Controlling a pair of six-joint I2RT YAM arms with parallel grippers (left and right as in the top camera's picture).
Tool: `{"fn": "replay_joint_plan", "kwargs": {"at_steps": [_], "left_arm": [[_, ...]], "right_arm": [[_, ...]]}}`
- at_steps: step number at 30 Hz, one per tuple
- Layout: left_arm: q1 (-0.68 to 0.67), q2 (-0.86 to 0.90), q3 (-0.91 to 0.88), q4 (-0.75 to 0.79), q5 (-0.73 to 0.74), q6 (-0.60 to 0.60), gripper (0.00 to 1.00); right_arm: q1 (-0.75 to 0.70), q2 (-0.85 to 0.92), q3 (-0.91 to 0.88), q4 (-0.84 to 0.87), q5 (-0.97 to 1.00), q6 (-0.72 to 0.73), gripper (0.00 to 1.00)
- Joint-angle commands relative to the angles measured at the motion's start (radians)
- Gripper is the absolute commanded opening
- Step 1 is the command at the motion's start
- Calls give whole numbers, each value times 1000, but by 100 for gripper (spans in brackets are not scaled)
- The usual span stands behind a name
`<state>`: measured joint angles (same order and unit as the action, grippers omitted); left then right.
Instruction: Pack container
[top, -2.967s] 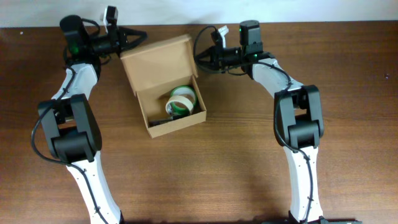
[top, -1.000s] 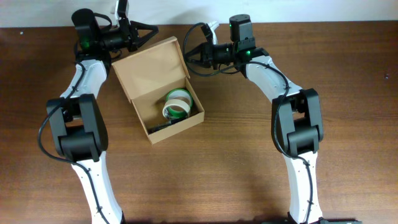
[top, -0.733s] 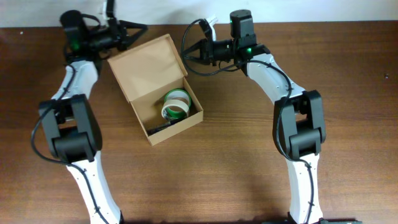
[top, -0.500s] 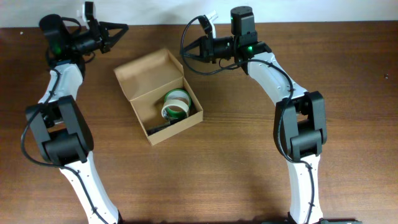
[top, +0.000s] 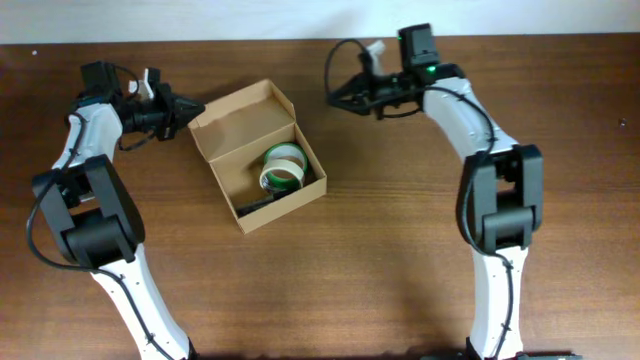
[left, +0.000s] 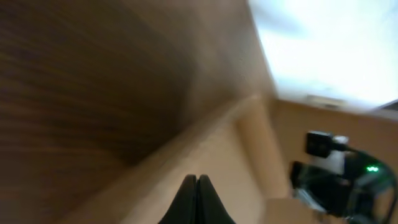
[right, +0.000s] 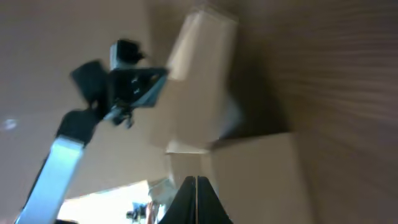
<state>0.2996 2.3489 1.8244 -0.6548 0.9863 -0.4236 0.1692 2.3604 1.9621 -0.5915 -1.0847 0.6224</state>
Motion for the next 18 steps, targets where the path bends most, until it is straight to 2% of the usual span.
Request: {"fn": "replay_joint_plan", "kwargs": {"at_steps": [1,9,18], "left_arm": [[20,3,13,-5,-144,126,2],[47,3,49,-5,-253,127,2],[127,3,81,-56,-283,153,2]], "right_arm": [[-21,-39,9,-69,111,-110,4],[-19,-32,9,-198,193,-198,4],[-19,-31,9,-249,290,-207,4]]}}
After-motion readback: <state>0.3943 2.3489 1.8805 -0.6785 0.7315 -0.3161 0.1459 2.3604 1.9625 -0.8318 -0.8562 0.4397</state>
